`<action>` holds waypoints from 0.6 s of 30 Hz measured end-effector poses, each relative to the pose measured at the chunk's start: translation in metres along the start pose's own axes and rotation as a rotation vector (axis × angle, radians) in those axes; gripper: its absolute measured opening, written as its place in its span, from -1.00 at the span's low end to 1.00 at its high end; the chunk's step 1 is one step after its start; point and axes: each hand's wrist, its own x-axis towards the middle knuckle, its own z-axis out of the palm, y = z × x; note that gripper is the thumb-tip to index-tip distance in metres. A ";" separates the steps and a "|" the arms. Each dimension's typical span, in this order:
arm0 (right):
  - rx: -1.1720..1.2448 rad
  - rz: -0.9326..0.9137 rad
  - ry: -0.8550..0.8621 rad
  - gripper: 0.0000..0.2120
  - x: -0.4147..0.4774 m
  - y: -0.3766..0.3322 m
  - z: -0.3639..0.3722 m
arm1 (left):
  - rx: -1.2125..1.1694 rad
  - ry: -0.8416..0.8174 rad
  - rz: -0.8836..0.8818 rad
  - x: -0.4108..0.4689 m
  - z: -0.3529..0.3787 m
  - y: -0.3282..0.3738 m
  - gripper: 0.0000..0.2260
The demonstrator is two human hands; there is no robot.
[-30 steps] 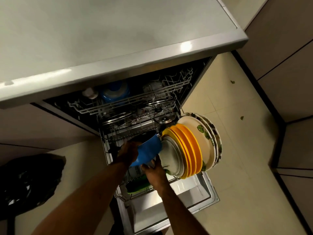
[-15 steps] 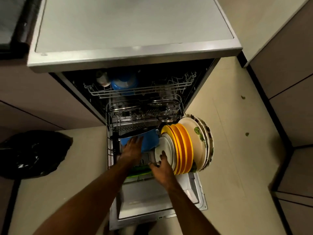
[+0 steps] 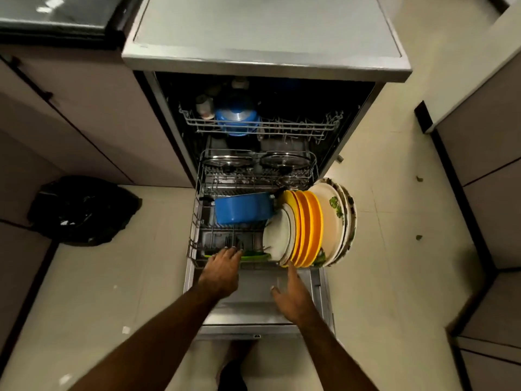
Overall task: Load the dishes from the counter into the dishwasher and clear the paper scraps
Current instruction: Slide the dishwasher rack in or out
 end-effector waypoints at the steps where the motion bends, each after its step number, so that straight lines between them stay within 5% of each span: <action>1: -0.024 -0.008 -0.011 -0.11 -0.007 0.009 -0.001 | 0.000 -0.004 0.000 -0.007 0.010 0.003 -0.37; 12: -0.345 -0.100 -0.034 -0.06 0.011 0.093 0.030 | -0.017 -0.075 -0.023 -0.017 0.108 0.017 -0.30; 18: -0.436 -0.230 0.019 -0.04 0.042 0.088 0.049 | 0.002 0.084 -0.059 0.005 0.131 0.021 -0.19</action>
